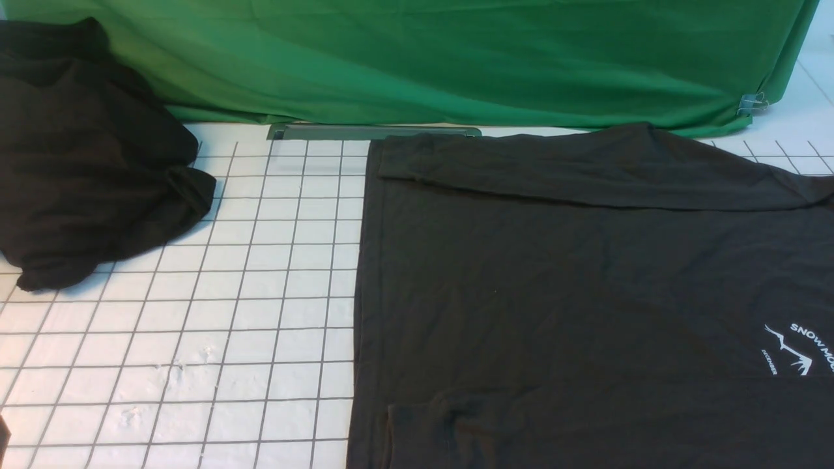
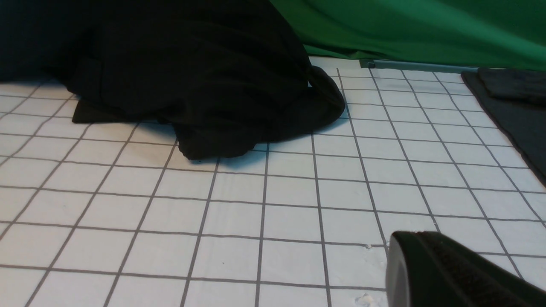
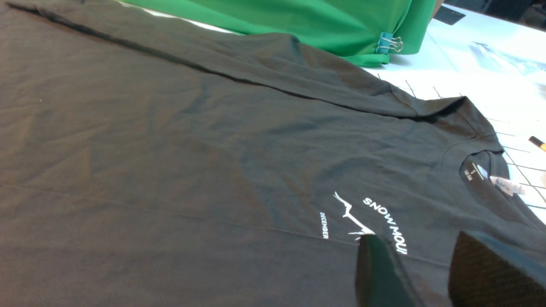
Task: Fold a long-sleeved shirt over a white checkered tablecloth.
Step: 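Grasp the left edge of the dark T-shirt lying flat on the table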
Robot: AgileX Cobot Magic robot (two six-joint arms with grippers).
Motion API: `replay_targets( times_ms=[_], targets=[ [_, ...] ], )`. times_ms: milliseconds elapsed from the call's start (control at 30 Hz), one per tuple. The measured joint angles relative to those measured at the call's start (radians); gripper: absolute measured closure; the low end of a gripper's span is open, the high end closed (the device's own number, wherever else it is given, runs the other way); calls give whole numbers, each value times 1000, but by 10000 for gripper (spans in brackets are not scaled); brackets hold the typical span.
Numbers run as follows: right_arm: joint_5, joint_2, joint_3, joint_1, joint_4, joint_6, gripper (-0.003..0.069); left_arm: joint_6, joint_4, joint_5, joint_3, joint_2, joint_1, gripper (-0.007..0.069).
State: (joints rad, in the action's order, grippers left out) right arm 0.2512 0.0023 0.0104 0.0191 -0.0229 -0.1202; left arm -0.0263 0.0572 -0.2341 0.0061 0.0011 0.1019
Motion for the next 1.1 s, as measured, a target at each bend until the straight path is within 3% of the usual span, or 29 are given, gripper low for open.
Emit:
replay_targets(
  times_ms=[533,600,667,733,767,800,833,933,1100],
  targets=[
    [-31,0,0,0,0,0,417,1,6,1,0,0,0,622],
    [-59,0,0,0,7,4,417,26,73,8,0,0,0,622],
    [-93,0,0,0,72,83,417,144,291,12,0,0,0,622],
    [-117,0,0,0,167,250,417,255,540,9,0,0,0,622],
    [-119,0,0,0,183,285,417,262,561,9,0,0,0,622],
    [-124,0,0,0,227,424,417,304,704,7,0,0,0,622],
    [-126,0,0,0,243,483,417,318,768,7,0,0,0,622],
    [-126,0,0,0,262,620,417,338,842,9,0,0,0,622],
    [-126,0,0,0,267,665,417,340,799,24,0,0,0,622]
  ],
)
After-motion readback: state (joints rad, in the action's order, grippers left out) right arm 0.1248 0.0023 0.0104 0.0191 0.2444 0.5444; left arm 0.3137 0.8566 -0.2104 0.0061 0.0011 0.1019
